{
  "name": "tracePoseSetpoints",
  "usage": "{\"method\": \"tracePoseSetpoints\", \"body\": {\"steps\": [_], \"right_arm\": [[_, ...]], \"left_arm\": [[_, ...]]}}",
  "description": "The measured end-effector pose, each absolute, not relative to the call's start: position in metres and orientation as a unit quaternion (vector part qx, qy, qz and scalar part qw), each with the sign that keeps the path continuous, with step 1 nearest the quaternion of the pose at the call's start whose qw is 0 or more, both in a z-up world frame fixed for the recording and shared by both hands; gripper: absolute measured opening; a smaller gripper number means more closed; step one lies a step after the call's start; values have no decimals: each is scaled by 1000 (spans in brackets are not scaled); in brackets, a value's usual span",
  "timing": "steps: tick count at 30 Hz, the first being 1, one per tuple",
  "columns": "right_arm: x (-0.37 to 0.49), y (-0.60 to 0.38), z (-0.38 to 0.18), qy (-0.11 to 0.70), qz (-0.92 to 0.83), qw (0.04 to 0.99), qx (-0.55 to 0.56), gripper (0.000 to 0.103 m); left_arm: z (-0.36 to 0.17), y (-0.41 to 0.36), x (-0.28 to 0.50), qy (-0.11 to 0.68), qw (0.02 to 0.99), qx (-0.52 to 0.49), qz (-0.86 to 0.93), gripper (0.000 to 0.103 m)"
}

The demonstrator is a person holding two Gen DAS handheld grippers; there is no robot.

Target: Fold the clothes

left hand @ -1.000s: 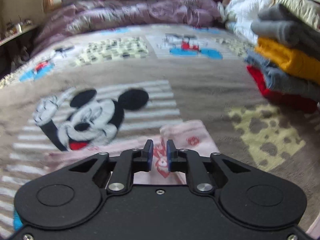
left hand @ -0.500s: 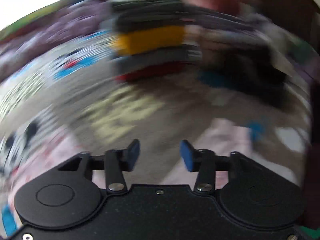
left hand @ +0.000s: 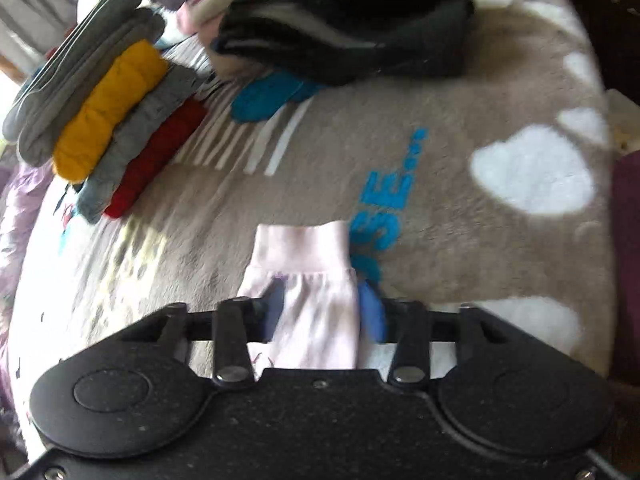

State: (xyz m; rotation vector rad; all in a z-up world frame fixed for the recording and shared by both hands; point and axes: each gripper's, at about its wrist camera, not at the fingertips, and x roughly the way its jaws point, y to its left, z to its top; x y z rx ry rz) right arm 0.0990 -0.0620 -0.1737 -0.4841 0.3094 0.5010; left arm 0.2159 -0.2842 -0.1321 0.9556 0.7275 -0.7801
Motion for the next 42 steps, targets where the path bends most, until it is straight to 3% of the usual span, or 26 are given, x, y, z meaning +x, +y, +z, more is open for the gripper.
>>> {"method": "tracePoseSetpoints", "body": {"steps": [1, 7, 11, 16, 19, 28, 38, 42], "right_arm": [[99, -62, -174, 151, 244, 928, -236, 19], [97, -58, -174, 144, 235, 930, -242, 25], [97, -59, -172, 141, 231, 933, -235, 38], [94, -59, -169, 136, 227, 935, -238, 46], [88, -60, -167, 129, 227, 936, -237, 63], [69, -65, -165, 137, 238, 933, -233, 65], [60, -76, -160, 113, 244, 937, -222, 67], [75, -80, -168, 181, 282, 920, -206, 68]], "left_arm": [[-131, -283, 216, 335, 757, 433, -355, 3], [-91, -248, 218, 321, 816, 355, -324, 1], [-29, -178, 220, 292, 883, 233, -283, 1], [26, -70, 207, 251, 940, 92, -214, 1], [40, -6, 196, 235, 956, 16, -174, 1], [-18, 120, 191, 252, 956, -133, -74, 1], [-64, 170, 187, 250, 941, -219, -71, 1], [-77, 178, 188, 245, 939, -230, -69, 1]]}}
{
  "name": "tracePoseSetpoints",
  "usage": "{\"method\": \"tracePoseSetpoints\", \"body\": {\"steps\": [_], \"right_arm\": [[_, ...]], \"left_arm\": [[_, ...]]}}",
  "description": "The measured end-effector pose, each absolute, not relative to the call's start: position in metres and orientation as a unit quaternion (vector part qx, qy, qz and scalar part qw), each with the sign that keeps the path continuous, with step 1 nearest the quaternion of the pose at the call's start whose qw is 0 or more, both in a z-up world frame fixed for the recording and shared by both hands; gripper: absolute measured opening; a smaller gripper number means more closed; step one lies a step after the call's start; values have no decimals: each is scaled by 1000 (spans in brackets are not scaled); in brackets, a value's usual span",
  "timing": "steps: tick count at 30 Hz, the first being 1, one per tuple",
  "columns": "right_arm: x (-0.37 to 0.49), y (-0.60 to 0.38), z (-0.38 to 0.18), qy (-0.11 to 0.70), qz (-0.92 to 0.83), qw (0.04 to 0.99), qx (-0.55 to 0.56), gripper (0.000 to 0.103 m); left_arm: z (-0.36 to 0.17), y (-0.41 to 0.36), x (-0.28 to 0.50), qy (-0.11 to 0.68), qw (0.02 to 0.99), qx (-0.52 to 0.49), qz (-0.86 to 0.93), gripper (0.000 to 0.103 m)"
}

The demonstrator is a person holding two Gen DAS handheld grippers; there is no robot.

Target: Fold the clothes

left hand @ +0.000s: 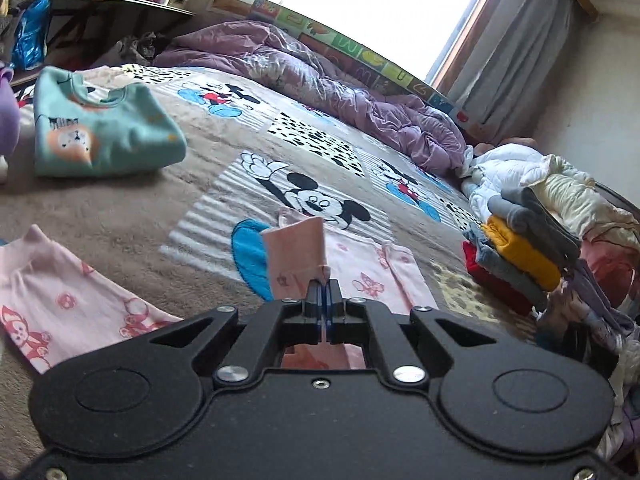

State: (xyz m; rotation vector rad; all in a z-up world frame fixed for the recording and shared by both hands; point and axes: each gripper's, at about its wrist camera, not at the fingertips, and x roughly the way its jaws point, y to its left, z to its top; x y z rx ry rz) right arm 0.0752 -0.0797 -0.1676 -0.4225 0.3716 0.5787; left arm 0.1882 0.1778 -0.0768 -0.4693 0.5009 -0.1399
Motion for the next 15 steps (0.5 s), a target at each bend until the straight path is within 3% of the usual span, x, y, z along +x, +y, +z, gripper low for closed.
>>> {"method": "tracePoseSetpoints", "body": {"steps": [5, 8, 11, 15], "right_arm": [[63, -87, -155, 164, 288, 920, -208, 64], [65, -92, -146, 123, 274, 934, -191, 70], [90, -86, -159, 201, 298, 917, -172, 70], [87, -91, -158, 195, 299, 920, -163, 67]], "left_arm": [[-81, 180, 187, 235, 938, -242, -74, 1], [-76, 177, 187, 230, 940, -240, -77, 1], [-64, 169, 189, 226, 941, -239, -82, 1], [-44, 152, 199, 213, 944, -232, -99, 0]]}}
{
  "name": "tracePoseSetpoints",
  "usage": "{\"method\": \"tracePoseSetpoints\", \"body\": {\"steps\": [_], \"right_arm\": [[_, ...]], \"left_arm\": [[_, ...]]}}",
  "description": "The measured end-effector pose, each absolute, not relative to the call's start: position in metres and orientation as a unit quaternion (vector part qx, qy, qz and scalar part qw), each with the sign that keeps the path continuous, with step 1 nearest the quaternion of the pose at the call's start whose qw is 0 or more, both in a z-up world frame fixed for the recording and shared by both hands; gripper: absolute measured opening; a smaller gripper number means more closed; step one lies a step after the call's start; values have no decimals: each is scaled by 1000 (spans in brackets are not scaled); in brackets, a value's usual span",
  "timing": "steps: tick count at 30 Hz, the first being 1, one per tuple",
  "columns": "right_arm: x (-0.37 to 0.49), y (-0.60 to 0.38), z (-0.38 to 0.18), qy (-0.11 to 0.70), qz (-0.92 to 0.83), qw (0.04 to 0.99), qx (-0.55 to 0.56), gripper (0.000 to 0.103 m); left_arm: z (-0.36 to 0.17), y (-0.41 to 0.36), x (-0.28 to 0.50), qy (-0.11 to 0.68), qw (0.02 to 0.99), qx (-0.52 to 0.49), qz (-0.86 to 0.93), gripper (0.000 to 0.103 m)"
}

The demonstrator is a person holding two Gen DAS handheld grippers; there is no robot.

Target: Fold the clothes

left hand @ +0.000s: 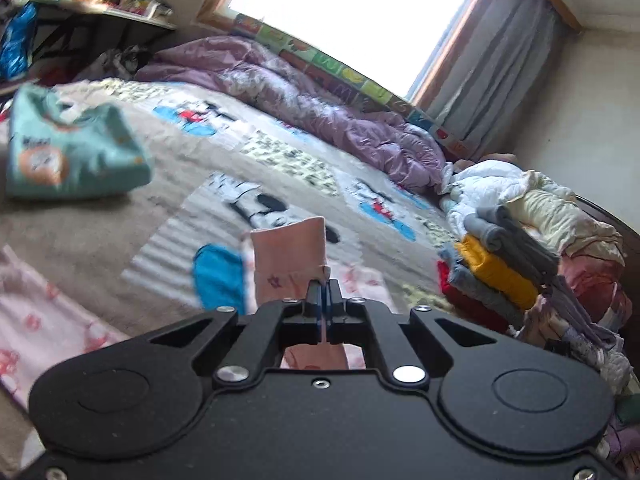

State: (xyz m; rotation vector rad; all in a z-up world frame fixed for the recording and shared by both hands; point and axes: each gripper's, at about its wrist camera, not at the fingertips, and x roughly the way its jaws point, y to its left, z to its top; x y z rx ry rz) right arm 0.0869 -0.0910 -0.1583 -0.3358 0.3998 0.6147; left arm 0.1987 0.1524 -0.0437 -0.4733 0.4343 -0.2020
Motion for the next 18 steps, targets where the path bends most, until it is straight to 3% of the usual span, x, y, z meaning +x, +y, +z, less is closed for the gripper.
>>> {"method": "tracePoseSetpoints", "body": {"steps": [8, 18], "right_arm": [[88, -107, -146, 187, 296, 928, -127, 65], [104, -123, -143, 198, 305, 930, -60, 37]], "left_arm": [[-14, 101, 245, 207, 942, -228, -136, 0], [-29, 63, 304, 245, 933, -233, -125, 0]]}}
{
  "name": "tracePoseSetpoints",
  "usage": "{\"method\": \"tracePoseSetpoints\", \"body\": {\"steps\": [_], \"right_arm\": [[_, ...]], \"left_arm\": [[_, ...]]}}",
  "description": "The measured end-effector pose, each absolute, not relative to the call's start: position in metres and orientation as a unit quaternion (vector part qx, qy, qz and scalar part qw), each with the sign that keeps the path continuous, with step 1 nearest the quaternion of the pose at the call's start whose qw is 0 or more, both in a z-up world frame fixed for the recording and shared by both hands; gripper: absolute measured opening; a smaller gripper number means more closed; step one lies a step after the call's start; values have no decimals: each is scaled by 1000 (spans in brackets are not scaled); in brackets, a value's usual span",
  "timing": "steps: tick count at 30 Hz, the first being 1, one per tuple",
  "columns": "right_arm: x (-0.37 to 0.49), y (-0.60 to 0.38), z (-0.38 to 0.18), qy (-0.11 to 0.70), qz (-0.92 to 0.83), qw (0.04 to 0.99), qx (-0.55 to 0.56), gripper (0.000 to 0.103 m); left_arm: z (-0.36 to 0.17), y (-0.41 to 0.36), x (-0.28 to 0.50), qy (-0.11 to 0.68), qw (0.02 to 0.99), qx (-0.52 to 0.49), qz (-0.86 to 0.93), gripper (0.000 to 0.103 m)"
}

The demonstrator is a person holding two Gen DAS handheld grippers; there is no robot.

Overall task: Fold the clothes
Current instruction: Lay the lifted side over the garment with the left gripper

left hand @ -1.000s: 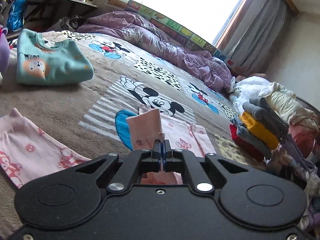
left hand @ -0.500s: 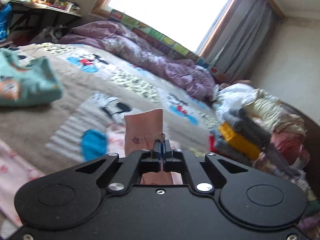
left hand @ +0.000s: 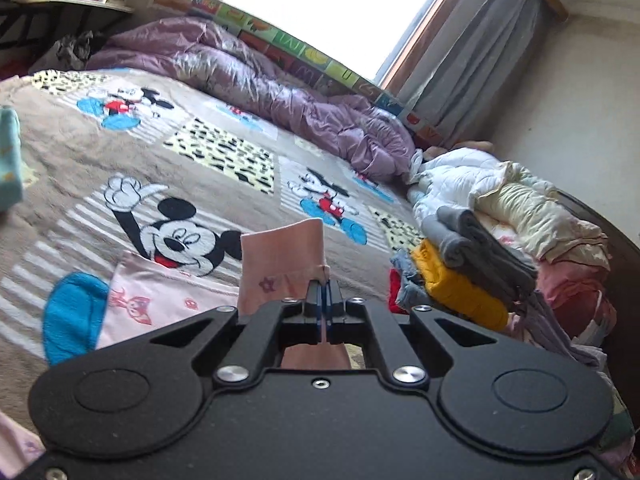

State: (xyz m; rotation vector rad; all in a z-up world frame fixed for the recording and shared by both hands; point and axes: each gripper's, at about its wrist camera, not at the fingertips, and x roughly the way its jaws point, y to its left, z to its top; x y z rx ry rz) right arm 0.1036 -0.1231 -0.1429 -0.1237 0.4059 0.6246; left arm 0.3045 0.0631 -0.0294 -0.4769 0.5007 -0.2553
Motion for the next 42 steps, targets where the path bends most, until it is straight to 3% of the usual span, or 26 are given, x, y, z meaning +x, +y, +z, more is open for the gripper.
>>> {"method": "tracePoseSetpoints", "body": {"steps": [15, 27, 32, 42], "right_arm": [[116, -137, -146, 236, 291, 927, 4, 35], [119, -143, -149, 252, 276, 927, 13, 37], [117, -137, -148, 244, 279, 928, -20, 37], [98, -111, -152, 206, 266, 930, -146, 38]], "left_arm": [[-80, 25, 366, 305, 929, -189, -90, 0], [-110, -22, 393, 348, 932, -65, -83, 2], [-111, -26, 387, 341, 935, -37, -93, 13], [-111, -22, 380, 347, 932, -17, -108, 13]]}}
